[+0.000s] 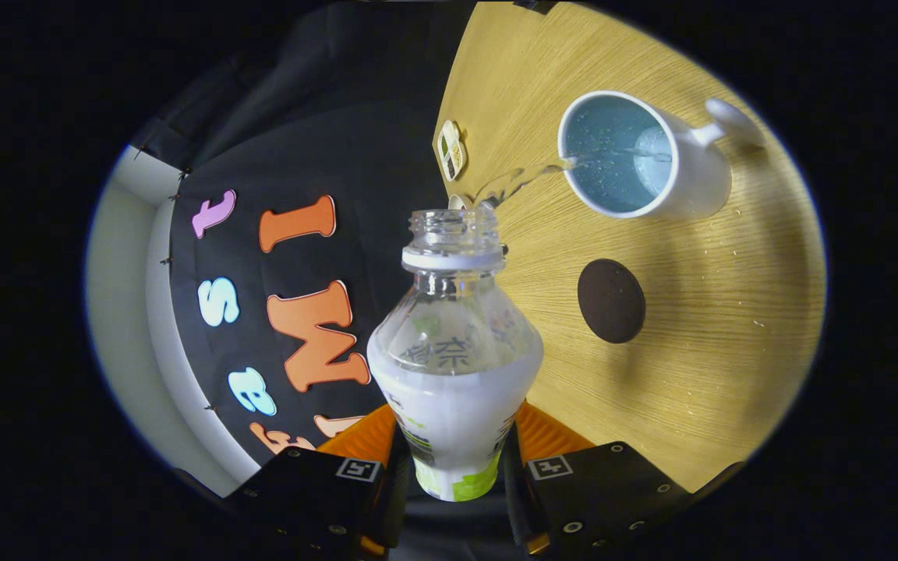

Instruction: Take the bottle from table, then pour the juice into the cup, finally place the bottle on the coaster

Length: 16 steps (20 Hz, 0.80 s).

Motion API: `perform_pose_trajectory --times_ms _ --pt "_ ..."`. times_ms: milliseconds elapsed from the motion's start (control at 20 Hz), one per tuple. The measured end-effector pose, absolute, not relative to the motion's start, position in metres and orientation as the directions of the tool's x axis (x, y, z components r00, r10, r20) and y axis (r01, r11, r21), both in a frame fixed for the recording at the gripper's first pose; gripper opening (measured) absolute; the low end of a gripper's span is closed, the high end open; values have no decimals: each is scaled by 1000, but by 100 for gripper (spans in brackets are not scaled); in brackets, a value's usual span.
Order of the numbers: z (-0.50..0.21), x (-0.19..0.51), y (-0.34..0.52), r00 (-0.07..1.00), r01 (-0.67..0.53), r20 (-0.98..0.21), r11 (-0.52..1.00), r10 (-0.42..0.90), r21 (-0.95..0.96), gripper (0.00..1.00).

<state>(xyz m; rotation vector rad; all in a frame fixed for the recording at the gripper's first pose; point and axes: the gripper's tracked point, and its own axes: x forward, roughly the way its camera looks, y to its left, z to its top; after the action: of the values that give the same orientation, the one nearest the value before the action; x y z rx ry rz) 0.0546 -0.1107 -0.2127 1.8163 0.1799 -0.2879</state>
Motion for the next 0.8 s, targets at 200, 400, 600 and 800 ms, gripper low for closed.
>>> perform_pose_trajectory --times_ms 200,400,600,800 --pt "-208 54 -111 958 269 -287 -277 -27 922 54" --pt "-205 55 -112 957 270 -290 -293 -26 917 54" --pt "-203 52 -116 953 277 -302 -318 -30 907 54" --pt "-203 52 -117 950 283 -311 -343 -27 895 54"
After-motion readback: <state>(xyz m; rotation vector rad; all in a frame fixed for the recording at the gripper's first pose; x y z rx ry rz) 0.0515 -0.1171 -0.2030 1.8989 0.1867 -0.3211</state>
